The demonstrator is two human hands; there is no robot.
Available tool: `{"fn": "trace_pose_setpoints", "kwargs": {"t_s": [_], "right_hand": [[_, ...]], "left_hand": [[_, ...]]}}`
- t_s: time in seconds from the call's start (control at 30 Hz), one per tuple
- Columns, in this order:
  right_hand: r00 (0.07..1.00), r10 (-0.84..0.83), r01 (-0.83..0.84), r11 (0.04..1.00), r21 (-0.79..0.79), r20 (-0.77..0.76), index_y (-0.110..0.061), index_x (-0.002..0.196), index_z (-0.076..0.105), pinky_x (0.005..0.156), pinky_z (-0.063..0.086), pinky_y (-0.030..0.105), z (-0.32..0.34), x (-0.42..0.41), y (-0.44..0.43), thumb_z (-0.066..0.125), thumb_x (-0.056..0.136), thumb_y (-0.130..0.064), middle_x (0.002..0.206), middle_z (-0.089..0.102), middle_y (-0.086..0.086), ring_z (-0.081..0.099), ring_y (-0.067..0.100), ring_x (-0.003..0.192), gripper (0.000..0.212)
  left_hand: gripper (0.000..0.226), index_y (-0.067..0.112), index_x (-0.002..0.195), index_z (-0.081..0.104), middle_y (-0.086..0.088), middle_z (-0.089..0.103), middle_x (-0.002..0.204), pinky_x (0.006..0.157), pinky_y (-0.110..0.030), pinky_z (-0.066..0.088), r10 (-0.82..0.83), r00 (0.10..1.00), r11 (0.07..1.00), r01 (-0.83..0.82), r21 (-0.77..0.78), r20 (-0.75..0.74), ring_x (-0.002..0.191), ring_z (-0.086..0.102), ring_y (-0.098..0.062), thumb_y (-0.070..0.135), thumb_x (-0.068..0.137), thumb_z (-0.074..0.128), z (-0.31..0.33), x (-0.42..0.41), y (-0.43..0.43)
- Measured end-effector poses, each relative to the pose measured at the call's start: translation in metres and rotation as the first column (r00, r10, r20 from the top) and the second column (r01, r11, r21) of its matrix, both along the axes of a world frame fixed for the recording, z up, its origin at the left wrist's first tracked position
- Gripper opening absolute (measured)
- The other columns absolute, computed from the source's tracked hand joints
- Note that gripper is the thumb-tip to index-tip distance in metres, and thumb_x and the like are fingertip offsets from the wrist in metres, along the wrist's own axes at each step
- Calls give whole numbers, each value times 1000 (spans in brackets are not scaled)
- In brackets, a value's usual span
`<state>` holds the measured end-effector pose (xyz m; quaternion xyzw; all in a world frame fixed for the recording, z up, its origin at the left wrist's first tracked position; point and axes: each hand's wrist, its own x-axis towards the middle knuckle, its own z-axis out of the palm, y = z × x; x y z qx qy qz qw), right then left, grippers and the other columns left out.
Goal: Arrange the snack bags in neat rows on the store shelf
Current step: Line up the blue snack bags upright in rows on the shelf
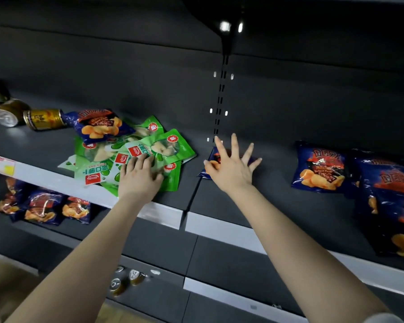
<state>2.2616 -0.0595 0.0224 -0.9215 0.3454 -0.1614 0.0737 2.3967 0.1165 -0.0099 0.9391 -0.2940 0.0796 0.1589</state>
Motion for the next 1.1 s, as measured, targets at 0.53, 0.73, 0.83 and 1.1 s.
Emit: {"fn": "trace_pose_setpoints", "kwargs": {"t_s": [0.53, 0.73, 0.83, 1.1], "right_hand": [[971, -10, 45, 989, 139, -240, -49, 142, 20, 95, 30, 71, 0, 5, -4, 46, 73, -81, 154, 10, 0, 1, 47, 138, 80], [995, 32, -33, 999, -15, -91, -36, 127, 47, 96, 35, 58, -10, -13, 9, 53, 78, -69, 146, 20, 2, 12, 42, 133, 60], [999, 50, -51, 996, -74, -7, -31, 122, 51, 97, 37, 53, -10, -31, 5, 53, 81, -66, 144, 24, 1, 17, 38, 132, 54], [995, -38, 62, 954, -293, 87, -23, 102, 61, 86, 45, 57, -7, -119, -40, 66, 77, -56, 133, 47, 7, 37, 42, 122, 42]], "left_hand": [[59, 21, 144, 28, -1, 24, 154, 117, -43, 8, 9, 1000, 1000, -8, -29, 24, 144, 13, -24, 44, 92, 41, -2, 2, 0], [61, 20, 146, 25, -2, 21, 155, 118, -44, 6, -6, 1000, 1000, 6, 1, -11, 145, 10, -24, 44, 92, 41, 2, -2, 2], [61, 20, 145, 26, -3, 20, 155, 117, -50, 6, 11, 1000, 999, -11, 47, -6, 144, 10, -27, 44, 92, 41, 7, -7, 1], [52, 15, 138, 38, -9, 31, 151, 116, -50, 8, -227, 974, 974, 227, -14, -4, 139, 23, -33, 37, 91, 46, 27, -77, -80]]}}
